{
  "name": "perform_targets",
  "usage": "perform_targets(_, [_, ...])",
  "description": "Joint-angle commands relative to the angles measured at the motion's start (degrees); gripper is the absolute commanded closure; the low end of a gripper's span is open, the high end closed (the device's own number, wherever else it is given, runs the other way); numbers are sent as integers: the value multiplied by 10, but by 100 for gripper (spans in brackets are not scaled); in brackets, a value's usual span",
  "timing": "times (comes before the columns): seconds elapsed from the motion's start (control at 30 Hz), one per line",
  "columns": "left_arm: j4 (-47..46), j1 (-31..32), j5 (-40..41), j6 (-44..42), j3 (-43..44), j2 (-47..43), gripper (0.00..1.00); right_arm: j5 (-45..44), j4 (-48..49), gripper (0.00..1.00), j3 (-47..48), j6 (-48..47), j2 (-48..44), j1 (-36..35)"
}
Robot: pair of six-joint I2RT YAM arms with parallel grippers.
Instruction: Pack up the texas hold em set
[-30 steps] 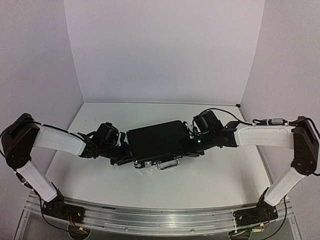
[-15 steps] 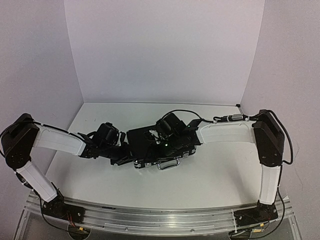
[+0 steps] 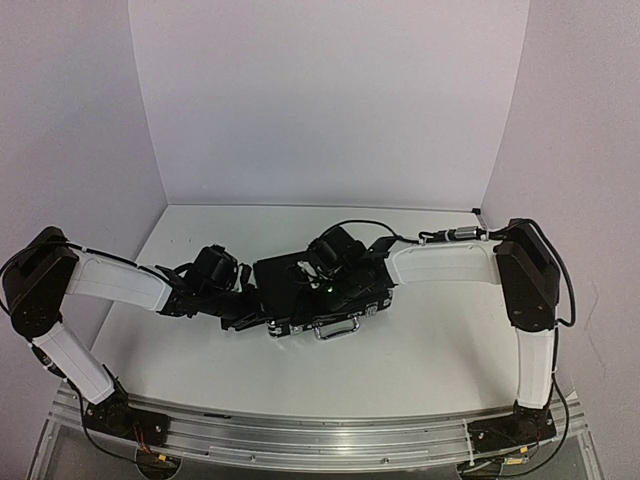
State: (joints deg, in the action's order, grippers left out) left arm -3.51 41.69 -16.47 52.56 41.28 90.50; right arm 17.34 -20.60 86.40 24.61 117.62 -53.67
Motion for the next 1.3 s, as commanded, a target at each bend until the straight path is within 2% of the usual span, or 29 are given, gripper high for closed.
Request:
perform_targets(0.0, [26,3,9,-5,5,-6,62,-18,-23,76,27,-17,6,1])
perform_targets(0.2, [27,3,10,-5,6,-5,63,9,-28,78,19,-10,31,0])
perform_targets(0.4, [29,3,12,-6,4,-6,63,-3,-29,80,-4,-15,33,-8])
perform_targets(0.83, [31,3,11,-7,3,-2,63,-118,-23,80,-11,-22,67,-20])
perform_targets(1.27, [32,3,11,-6,4,3,63,-196,43,82,-48,-25,96,-33])
